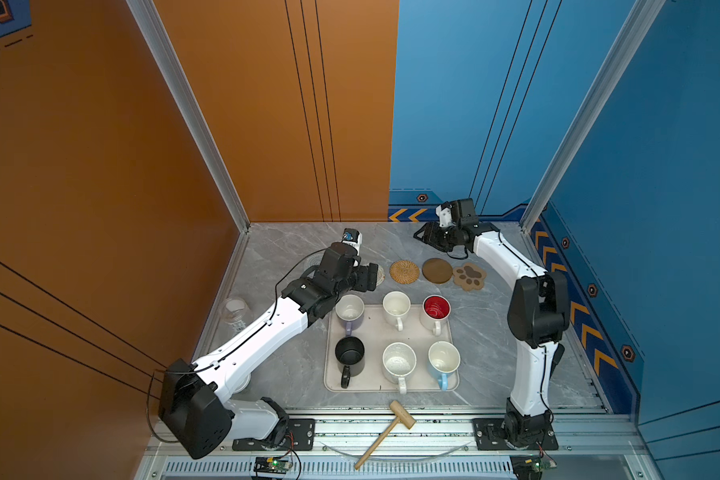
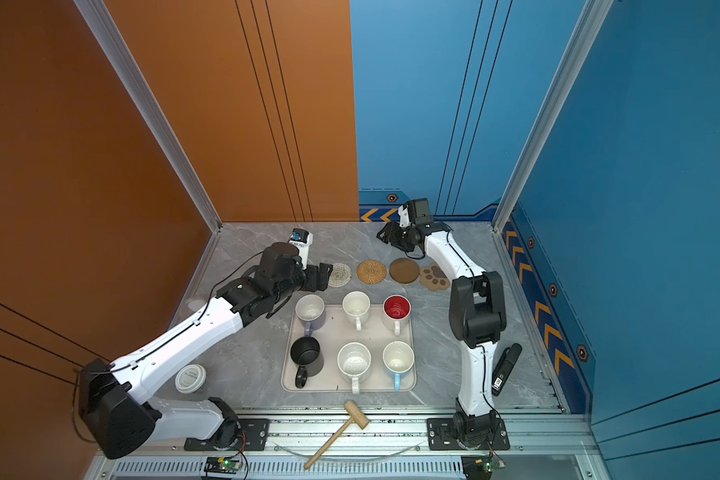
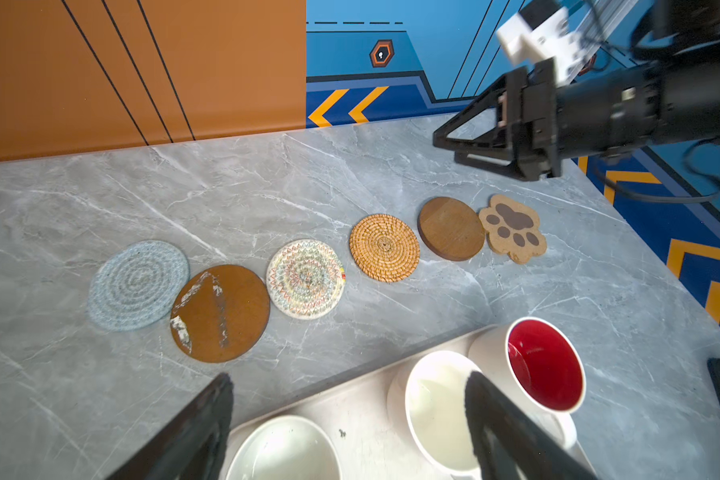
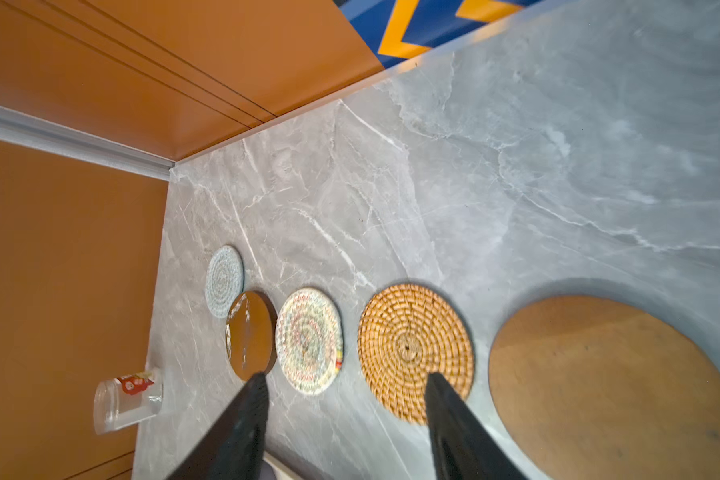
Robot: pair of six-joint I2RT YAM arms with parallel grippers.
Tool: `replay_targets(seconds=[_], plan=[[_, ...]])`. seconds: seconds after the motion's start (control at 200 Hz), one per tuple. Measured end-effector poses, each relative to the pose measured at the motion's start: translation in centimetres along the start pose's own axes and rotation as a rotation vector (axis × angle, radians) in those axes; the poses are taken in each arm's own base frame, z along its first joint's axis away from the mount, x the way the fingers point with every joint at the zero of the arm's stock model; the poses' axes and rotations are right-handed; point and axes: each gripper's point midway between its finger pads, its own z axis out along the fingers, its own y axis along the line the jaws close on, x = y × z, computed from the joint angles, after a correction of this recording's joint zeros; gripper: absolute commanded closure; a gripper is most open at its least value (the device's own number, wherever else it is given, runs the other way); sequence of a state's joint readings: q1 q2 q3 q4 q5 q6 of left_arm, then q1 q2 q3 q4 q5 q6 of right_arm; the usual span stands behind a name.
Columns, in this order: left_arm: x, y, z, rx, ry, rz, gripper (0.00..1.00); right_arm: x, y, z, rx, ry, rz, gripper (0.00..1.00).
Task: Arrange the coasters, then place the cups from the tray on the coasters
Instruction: 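Lift the right gripper and move it over the red-lined white mug on the tray, then lower the right gripper into the red-lined mug and grasp it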
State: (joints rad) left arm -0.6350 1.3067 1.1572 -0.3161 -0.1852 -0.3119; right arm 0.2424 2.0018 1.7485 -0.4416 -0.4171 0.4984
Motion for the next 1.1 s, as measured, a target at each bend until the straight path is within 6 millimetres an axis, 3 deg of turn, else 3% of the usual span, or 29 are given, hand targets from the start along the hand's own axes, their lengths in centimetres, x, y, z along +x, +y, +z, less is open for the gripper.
replay_targets(seconds=[0.105,0.21,0.411,0.626,0.741,0.866,1.096], plan=[[1.0,0.4,-1.7,-0.017,0.021,0.013,0.12,2.4,2.6,-3.9,0.049,-0.007,-0.093,0.55],[2.4,1.0,-2.8,-0.043,0.05,0.03,0.13,6.4,3.5,-6.6,0.123,0.031,-0.163,0.58],[4.8,2.3,-4.4,-0.09,0.091,0.053,0.13,13.6,1.2,-10.6,0.322,0.149,-0.228,0.62],[5.6,3.1,-4.8,-0.118,0.094,0.061,0.13,17.5,0.7,-15.0,0.44,0.207,-0.284,0.62],[6.2,3.3,-4.7,-0.125,0.107,0.065,0.12,19.4,0.4,-15.7,0.477,0.257,-0.302,0.6],[6.5,3.4,-4.6,-0.128,0.115,0.067,0.12,21.7,-1.7,-15.4,0.546,0.34,-0.295,0.6],[6.9,3.6,-4.5,-0.133,0.125,0.07,0.12,22.8,-3.1,-13.6,0.599,0.405,-0.291,0.6]])
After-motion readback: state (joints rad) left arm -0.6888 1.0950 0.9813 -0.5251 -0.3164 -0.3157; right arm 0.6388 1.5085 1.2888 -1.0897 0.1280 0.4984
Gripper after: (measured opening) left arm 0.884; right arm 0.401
